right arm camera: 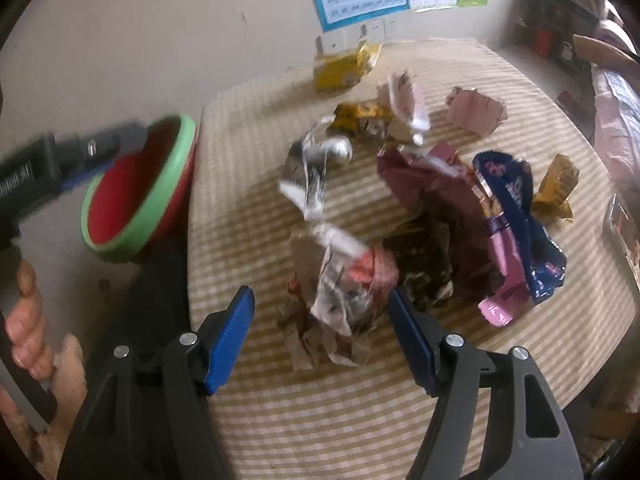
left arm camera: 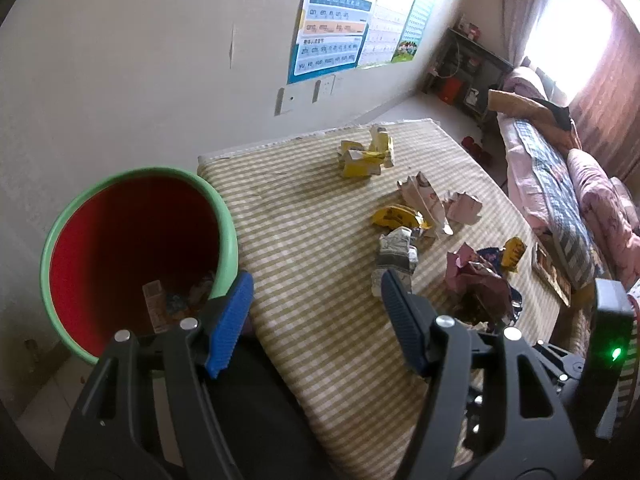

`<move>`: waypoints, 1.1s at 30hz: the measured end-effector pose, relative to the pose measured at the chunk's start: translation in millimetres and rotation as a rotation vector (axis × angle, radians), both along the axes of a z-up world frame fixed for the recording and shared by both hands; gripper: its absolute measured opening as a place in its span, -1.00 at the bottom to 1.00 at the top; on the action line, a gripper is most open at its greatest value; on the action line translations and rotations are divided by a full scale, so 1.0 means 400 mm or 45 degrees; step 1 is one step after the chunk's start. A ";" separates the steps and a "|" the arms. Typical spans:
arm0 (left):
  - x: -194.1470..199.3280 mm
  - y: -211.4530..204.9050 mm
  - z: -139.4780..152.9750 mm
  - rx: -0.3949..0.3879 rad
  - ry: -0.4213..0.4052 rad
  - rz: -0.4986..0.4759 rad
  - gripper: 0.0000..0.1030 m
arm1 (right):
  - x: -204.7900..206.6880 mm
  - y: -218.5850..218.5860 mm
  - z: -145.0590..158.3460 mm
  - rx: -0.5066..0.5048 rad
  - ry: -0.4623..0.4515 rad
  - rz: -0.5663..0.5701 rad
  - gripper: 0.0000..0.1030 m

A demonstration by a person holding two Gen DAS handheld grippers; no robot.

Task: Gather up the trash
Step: 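Move both open grippers back over the remaining trash on the table, then grasp crumpled white paper with the right gripper while the left gripper grasps patterned white paper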

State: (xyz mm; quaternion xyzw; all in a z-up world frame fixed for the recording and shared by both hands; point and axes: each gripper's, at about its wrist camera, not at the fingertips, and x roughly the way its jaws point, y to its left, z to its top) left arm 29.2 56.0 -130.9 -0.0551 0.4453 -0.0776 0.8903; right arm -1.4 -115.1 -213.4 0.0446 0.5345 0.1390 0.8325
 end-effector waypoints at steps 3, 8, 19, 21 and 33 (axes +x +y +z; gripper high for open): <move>0.005 0.000 -0.012 -0.014 0.027 0.010 0.24 | -0.001 0.010 -0.033 -0.006 0.044 0.019 0.22; 0.013 -0.015 -0.018 -0.001 0.032 -0.012 0.24 | 0.004 -0.039 -0.042 0.134 0.093 -0.058 -0.59; 0.147 -0.189 -0.069 -0.026 0.116 -0.276 0.24 | -0.031 -0.130 0.048 0.287 -0.045 -0.211 -0.59; 0.158 -0.215 -0.092 -0.011 0.137 -0.300 0.24 | -0.035 -0.150 0.064 0.296 -0.072 -0.246 -0.59; 0.147 -0.228 -0.165 0.056 0.221 -0.298 -0.59 | -0.047 -0.160 0.084 0.313 -0.084 -0.260 -0.58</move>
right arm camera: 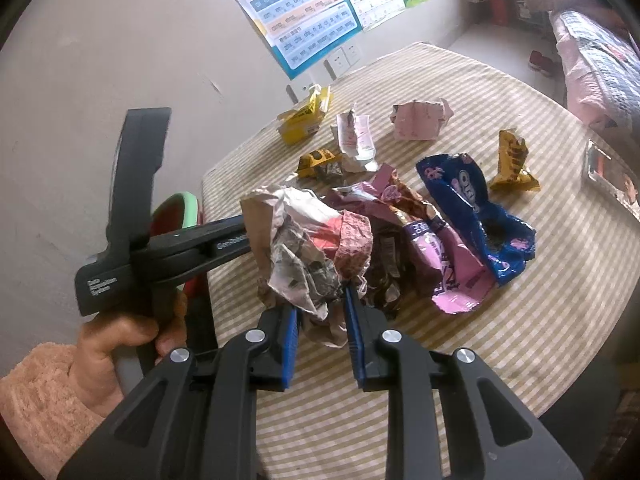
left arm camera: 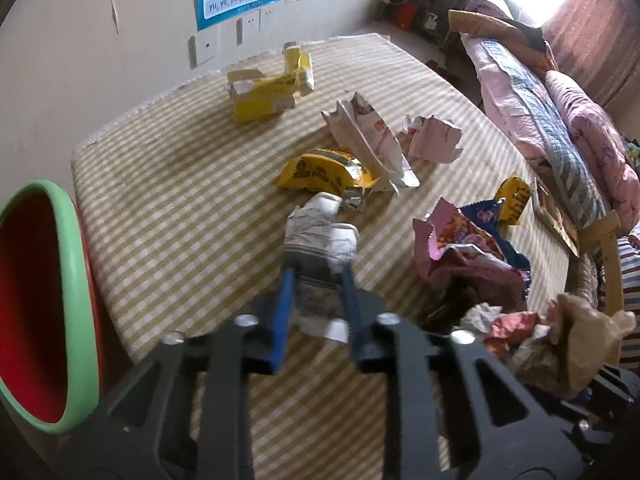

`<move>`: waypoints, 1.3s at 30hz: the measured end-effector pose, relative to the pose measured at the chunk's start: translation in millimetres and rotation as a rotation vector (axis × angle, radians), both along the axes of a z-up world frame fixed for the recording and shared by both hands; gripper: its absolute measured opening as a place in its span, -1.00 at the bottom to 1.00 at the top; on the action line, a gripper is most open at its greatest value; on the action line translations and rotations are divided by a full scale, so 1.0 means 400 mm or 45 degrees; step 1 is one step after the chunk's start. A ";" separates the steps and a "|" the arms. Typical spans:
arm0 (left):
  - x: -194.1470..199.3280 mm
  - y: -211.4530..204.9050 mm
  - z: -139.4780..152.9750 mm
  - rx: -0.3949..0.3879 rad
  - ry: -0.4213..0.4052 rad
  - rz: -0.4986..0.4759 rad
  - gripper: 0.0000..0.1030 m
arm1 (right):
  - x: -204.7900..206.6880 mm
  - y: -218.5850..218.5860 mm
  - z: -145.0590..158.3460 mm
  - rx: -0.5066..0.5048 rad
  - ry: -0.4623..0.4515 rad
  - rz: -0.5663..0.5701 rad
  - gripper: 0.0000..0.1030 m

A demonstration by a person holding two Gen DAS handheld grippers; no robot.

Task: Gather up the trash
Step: 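Grasp crumpled white paper with the right gripper while the left gripper grasps patterned white paper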

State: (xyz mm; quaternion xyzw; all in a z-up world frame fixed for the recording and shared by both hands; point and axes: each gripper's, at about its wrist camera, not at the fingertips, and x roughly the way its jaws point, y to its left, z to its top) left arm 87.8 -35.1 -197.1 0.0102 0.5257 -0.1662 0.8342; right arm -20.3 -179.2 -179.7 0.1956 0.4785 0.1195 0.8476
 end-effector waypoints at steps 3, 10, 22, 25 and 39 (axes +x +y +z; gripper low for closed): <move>-0.014 0.016 0.022 -0.012 -0.035 0.013 -0.59 | 0.006 0.005 -0.005 0.002 0.003 0.004 -0.57; -0.041 0.040 0.032 -0.019 -0.037 0.017 -0.59 | 0.020 0.013 -0.017 -0.002 0.015 0.011 -0.56; -0.031 -0.001 -0.010 0.031 -0.037 -0.079 -0.02 | 0.023 0.013 -0.030 0.004 0.037 0.007 -0.55; -0.021 -0.002 -0.034 0.037 0.007 -0.081 -0.18 | 0.021 0.013 -0.028 0.002 0.033 0.009 -0.55; -0.063 0.094 0.050 -0.032 -0.090 0.065 -0.20 | 0.017 0.028 -0.015 -0.009 0.019 0.027 -0.55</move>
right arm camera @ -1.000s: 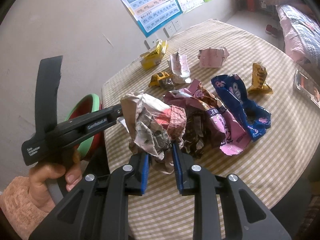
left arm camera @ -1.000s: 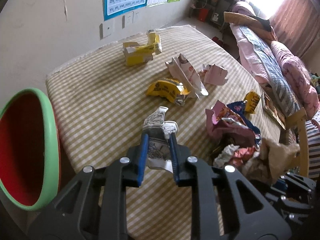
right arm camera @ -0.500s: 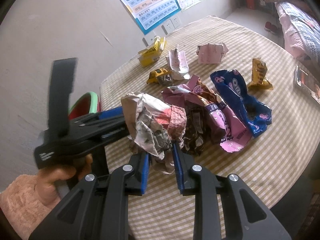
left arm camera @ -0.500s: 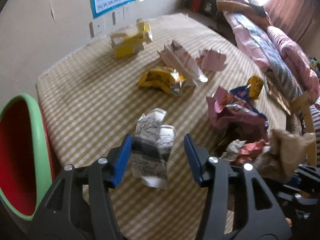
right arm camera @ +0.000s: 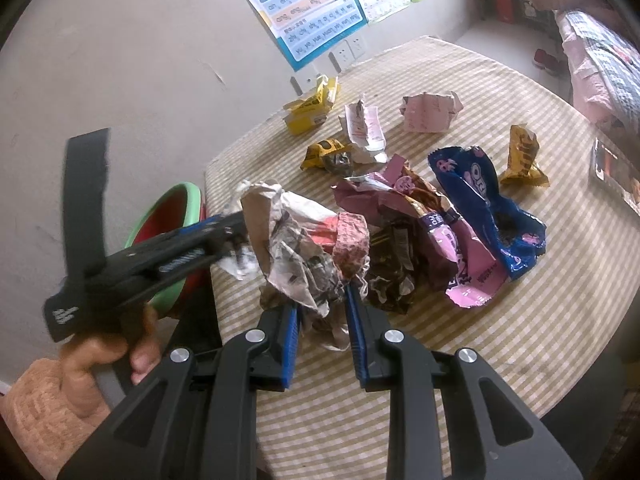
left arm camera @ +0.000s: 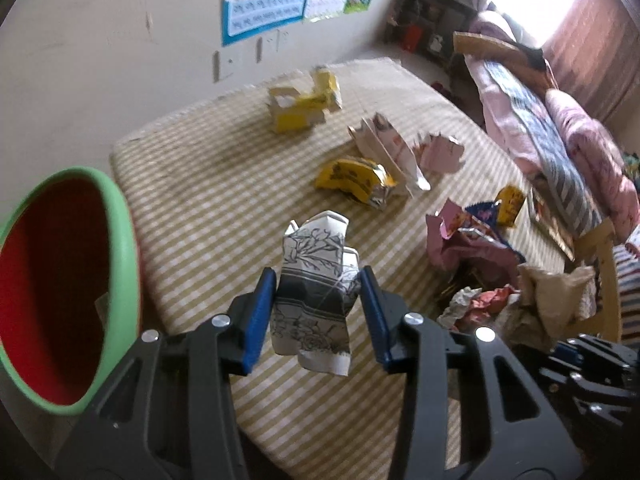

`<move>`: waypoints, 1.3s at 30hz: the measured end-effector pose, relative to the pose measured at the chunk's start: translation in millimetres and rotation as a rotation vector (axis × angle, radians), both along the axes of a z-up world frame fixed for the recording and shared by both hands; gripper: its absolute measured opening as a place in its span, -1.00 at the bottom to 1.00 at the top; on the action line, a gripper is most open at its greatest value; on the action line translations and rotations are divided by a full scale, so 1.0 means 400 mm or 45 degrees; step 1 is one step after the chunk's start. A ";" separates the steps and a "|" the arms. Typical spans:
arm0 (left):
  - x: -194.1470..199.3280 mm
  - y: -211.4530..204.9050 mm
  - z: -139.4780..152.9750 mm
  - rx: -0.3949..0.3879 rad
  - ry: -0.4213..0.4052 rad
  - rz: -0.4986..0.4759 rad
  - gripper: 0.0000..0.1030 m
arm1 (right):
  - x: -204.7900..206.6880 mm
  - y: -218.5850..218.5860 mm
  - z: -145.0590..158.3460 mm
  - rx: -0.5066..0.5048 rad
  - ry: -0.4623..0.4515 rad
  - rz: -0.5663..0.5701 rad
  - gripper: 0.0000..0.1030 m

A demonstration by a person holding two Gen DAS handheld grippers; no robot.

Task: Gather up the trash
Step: 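Grasp crumpled white paper with the right gripper while the left gripper grasps patterned white paper, then carry both papers over the red bin and open both grippers to drop them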

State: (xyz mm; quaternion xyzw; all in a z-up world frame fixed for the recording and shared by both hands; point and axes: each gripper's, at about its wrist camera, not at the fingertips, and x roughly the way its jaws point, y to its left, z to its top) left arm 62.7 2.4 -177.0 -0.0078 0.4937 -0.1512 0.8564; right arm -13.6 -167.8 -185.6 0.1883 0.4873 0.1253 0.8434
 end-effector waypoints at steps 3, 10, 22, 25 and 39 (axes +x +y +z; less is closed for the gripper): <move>-0.013 0.025 0.025 -0.024 -0.015 0.042 -0.20 | 0.000 0.009 0.003 -0.004 0.000 0.010 -0.55; -0.035 0.087 0.054 -0.083 -0.018 0.140 -0.20 | 0.005 0.037 0.011 -0.020 -0.007 0.042 -0.55; -0.051 0.122 0.079 -0.076 -0.080 0.168 -0.20 | 0.017 0.086 0.023 -0.055 -0.014 0.106 -0.55; -0.052 0.127 0.084 -0.086 -0.088 0.169 -0.20 | 0.025 0.103 0.023 -0.061 -0.014 0.126 -0.55; -0.057 0.201 0.075 -0.099 -0.078 0.264 -0.19 | 0.045 0.171 0.032 -0.080 -0.023 0.214 -0.55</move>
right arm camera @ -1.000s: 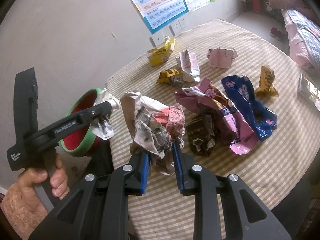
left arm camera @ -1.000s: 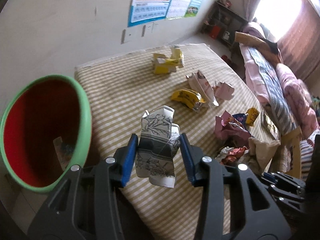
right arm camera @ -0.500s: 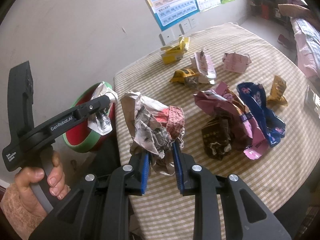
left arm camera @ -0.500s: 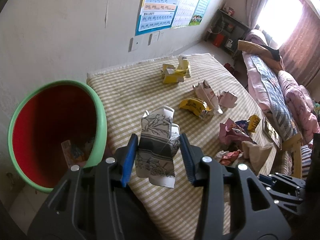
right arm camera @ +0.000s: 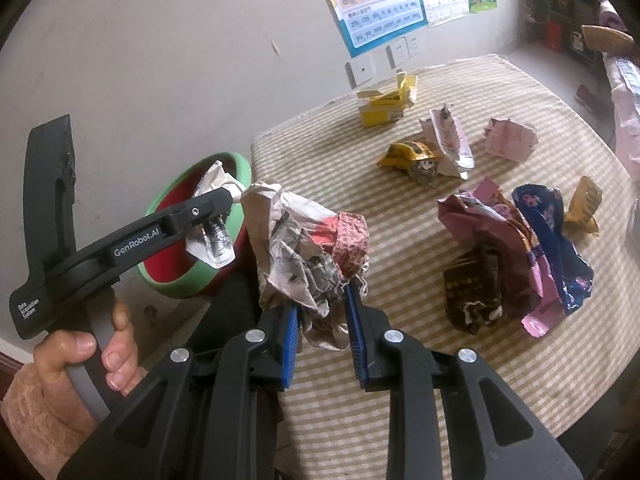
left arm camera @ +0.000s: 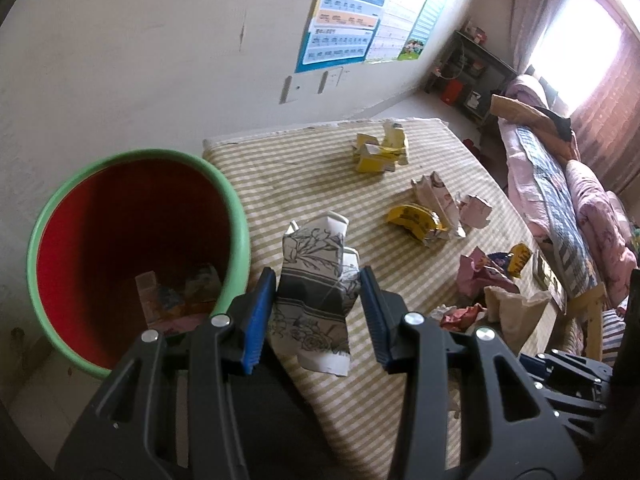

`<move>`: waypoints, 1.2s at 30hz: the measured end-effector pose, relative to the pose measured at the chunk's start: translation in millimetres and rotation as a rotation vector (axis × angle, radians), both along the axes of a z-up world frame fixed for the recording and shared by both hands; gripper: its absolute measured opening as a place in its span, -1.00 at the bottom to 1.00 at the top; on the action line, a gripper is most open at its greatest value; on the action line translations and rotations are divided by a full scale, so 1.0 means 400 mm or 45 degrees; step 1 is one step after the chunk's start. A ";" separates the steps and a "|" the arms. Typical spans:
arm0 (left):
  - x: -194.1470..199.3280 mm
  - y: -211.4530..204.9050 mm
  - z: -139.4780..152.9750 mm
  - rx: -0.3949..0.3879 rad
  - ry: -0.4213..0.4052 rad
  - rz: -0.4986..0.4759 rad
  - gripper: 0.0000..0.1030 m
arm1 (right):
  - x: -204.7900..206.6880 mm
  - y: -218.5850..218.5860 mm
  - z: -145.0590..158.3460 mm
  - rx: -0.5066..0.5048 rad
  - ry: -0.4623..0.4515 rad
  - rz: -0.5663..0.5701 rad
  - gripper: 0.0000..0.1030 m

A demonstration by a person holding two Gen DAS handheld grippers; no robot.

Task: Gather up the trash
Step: 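Carry both papers over the red bin and open both grippers to drop them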

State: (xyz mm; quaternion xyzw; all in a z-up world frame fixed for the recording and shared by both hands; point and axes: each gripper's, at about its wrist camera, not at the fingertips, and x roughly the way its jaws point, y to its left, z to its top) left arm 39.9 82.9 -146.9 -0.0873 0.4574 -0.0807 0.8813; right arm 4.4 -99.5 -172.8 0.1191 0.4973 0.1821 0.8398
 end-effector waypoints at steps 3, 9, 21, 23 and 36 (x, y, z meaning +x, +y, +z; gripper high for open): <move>-0.002 0.014 0.000 0.001 0.000 0.020 -0.19 | 0.003 0.009 0.001 -0.002 0.000 0.014 -0.55; -0.008 0.055 0.008 -0.002 -0.014 0.070 -0.19 | 0.016 0.032 0.007 -0.004 -0.008 0.043 -0.55; -0.027 0.160 0.009 -0.013 -0.018 0.186 -0.19 | 0.044 0.119 0.027 -0.023 -0.030 0.142 -0.55; -0.032 0.180 0.009 -0.017 -0.019 0.211 -0.19 | 0.050 0.134 0.029 -0.027 -0.033 0.159 -0.55; -0.048 0.304 0.002 -0.018 -0.026 0.354 -0.19 | 0.083 0.242 0.036 -0.052 -0.048 0.260 -0.55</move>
